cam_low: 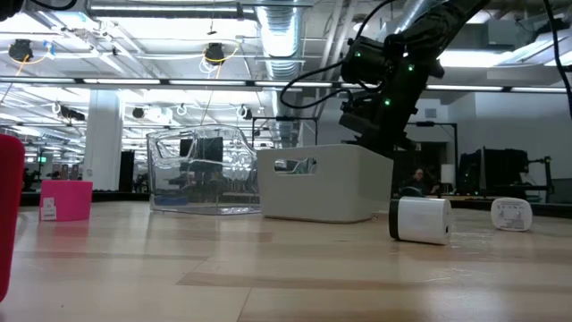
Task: Pick & Place Office items
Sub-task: Adjust the gray bin, then put the blue digital timer into the gray bin
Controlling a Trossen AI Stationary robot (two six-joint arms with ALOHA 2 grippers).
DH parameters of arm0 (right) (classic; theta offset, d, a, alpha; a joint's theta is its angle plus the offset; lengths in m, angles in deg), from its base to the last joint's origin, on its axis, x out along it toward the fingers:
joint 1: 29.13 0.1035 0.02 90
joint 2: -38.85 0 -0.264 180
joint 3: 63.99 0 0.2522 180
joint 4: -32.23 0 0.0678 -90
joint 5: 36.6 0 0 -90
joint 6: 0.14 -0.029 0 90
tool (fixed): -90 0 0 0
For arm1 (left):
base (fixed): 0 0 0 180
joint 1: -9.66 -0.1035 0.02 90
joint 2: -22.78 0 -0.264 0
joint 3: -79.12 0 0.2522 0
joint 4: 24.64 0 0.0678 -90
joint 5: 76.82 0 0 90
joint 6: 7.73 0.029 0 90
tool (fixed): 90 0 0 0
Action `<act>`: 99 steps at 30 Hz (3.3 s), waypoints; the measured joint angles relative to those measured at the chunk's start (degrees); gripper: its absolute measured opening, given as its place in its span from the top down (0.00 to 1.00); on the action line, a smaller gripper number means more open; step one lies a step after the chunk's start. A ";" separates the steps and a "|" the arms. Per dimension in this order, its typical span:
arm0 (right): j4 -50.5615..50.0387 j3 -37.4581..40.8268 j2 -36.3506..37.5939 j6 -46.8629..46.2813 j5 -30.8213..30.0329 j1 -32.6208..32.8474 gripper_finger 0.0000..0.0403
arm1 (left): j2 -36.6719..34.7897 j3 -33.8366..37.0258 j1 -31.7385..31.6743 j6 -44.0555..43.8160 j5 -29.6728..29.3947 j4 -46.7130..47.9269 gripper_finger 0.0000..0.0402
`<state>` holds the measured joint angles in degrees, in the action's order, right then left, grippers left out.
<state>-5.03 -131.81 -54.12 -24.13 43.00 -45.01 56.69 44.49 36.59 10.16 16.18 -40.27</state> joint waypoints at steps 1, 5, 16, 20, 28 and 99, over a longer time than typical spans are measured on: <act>0.02 0.00 0.01 0.00 0.02 0.16 1.00 | 0.00 0.00 0.00 0.02 0.00 0.00 0.44; 0.10 -0.02 0.01 0.00 0.13 0.19 1.00 | 0.00 0.00 0.00 0.02 0.00 0.00 0.44; 4.71 -0.07 0.01 0.04 2.89 1.67 1.00 | 0.00 0.00 0.00 0.02 0.02 0.00 0.44; 4.87 -0.07 0.01 0.02 2.95 1.62 1.00 | 0.00 0.00 0.00 0.02 0.00 -0.02 0.44; 3.23 -0.10 2.27 0.66 -5.76 -0.71 1.00 | 0.00 0.00 0.00 0.02 0.01 0.00 0.44; 34.77 13.03 27.75 0.06 -28.67 53.93 0.54 | 42.86 -74.38 -49.93 -18.88 -35.21 84.08 0.53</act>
<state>29.74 -118.78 -26.38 -24.06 14.33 8.93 99.55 -29.89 -13.33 -8.72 -19.03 43.81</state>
